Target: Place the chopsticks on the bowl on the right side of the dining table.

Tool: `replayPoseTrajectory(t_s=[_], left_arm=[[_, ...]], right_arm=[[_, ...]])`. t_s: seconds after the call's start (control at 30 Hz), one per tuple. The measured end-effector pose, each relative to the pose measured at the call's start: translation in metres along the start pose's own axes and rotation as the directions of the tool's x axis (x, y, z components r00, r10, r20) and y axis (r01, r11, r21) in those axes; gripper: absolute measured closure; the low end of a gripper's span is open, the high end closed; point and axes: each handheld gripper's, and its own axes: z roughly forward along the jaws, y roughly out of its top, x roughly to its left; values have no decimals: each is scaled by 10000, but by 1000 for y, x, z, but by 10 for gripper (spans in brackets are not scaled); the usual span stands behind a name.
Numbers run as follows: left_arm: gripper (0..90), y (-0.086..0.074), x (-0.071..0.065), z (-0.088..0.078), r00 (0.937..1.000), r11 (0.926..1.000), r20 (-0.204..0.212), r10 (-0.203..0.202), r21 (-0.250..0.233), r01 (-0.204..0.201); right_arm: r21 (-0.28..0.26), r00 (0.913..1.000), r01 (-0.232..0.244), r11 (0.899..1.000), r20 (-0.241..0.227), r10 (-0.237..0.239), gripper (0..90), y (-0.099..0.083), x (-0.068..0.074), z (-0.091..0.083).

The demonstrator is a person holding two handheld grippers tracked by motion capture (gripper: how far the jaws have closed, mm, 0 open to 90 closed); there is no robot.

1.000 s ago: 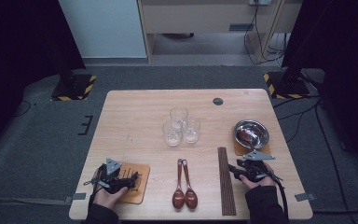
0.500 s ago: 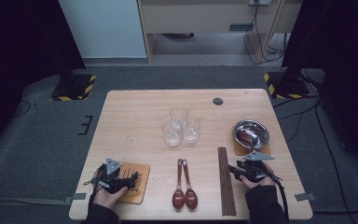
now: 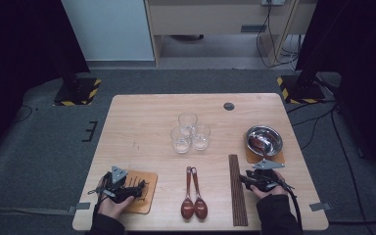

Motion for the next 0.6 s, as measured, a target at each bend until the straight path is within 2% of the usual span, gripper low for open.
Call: replayPoseTrajectory(t_s=[0.33, 0.6], left_arm=[[45, 0, 0, 0, 10000, 10000, 2, 1, 4, -1], [45, 0, 0, 0, 10000, 10000, 1, 1, 5, -1]], right_arm=[[168, 9999, 114, 9998, -87, -113, 643, 0, 3, 3], [268, 9999, 117, 9996, -52, -116, 701, -1, 0, 2]])
